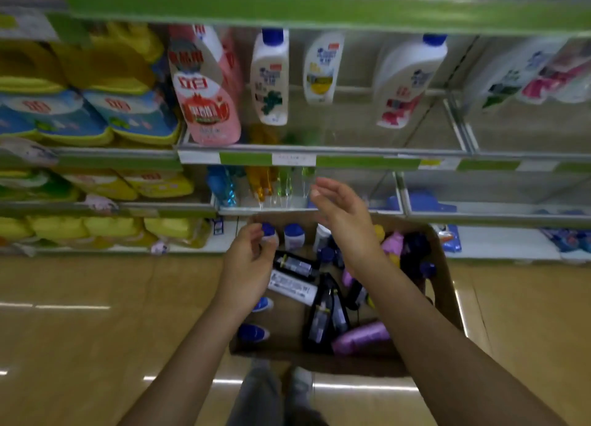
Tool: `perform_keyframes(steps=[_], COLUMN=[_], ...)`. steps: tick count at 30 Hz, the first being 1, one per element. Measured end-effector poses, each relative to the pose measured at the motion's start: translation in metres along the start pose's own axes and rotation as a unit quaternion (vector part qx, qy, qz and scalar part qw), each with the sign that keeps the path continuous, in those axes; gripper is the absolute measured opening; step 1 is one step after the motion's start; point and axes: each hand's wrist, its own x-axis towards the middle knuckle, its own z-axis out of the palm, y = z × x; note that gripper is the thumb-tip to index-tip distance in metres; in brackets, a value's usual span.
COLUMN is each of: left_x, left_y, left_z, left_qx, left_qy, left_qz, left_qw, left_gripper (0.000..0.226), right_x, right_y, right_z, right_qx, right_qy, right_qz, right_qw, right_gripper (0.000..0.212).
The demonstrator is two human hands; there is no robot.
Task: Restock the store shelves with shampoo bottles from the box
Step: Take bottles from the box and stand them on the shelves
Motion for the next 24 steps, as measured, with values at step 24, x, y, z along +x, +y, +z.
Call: perform_keyframes(steps=[24], left_x=[0.024], left_y=[-0.174], left_z=[-0.021], left_qx=[0.072], left_qy=[0.049], left_qz=[-0.211], left_qw=[0.974], left_gripper=[0.023], right_x=[0.022], right_y=[0.241], right_z=[0.053], right_qx=[-0.167], right_qy=[-0.068], right_qz=[0.234], right_qw=[0.955], right_gripper=[0.050])
